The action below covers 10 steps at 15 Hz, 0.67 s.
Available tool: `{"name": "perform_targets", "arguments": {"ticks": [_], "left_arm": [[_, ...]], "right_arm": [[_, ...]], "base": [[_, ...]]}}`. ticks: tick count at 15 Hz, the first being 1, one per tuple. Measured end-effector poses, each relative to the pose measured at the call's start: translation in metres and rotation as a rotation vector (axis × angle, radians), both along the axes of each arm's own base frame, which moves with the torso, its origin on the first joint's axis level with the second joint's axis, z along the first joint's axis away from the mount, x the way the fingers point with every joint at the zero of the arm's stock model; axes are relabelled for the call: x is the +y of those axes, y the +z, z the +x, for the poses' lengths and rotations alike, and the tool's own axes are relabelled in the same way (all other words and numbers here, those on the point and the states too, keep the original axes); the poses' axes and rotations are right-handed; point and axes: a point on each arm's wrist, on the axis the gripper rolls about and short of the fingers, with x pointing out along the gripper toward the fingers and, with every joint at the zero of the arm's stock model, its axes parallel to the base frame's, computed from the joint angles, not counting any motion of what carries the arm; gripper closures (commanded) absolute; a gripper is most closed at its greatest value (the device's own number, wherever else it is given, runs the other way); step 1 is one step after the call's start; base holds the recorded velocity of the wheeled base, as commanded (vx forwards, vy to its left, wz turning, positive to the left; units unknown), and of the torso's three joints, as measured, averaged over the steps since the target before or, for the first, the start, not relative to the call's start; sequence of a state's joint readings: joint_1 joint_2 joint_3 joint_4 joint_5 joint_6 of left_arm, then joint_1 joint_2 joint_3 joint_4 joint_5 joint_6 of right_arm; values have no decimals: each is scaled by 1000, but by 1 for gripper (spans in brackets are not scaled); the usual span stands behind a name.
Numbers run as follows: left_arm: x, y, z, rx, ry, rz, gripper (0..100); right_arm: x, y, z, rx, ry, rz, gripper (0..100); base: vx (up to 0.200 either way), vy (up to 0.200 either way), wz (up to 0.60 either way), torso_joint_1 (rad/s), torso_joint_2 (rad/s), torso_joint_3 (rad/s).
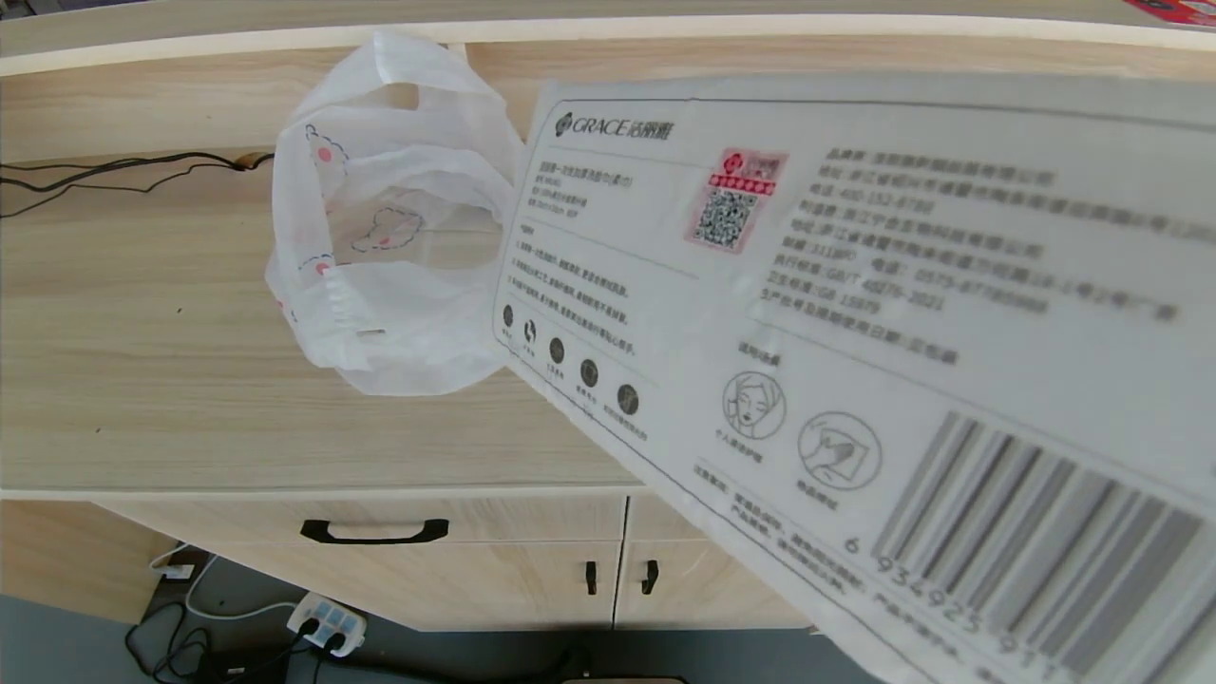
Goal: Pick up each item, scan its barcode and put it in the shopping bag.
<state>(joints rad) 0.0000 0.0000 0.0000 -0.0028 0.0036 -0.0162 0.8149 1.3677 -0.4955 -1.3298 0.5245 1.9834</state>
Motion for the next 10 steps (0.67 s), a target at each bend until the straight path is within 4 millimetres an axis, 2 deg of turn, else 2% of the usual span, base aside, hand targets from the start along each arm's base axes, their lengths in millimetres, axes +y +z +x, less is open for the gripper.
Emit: {"name": "perform_targets", "arguments": {"ticks": [3, 5, 7, 10], "left_arm": [[0, 0, 0, 0, 0, 0, 0], [0, 0, 0, 0, 0, 0, 0], [0, 0, 0, 0, 0, 0, 0], [0, 0, 0, 0, 0, 0, 0]], "right_arm": [[-1, -12, 3, -313, -117, -108, 100], [-9, -13, 12, -374, -200, -138, 100], [-23, -10, 17, -528, -328, -174, 100], [-32, -10, 25, -745, -513, -270, 100]], "base": [[0, 0, 0, 0, 0, 0], [0, 0, 0, 0, 0, 0], [0, 0, 0, 0, 0, 0], [0, 0, 0, 0, 0, 0]]}}
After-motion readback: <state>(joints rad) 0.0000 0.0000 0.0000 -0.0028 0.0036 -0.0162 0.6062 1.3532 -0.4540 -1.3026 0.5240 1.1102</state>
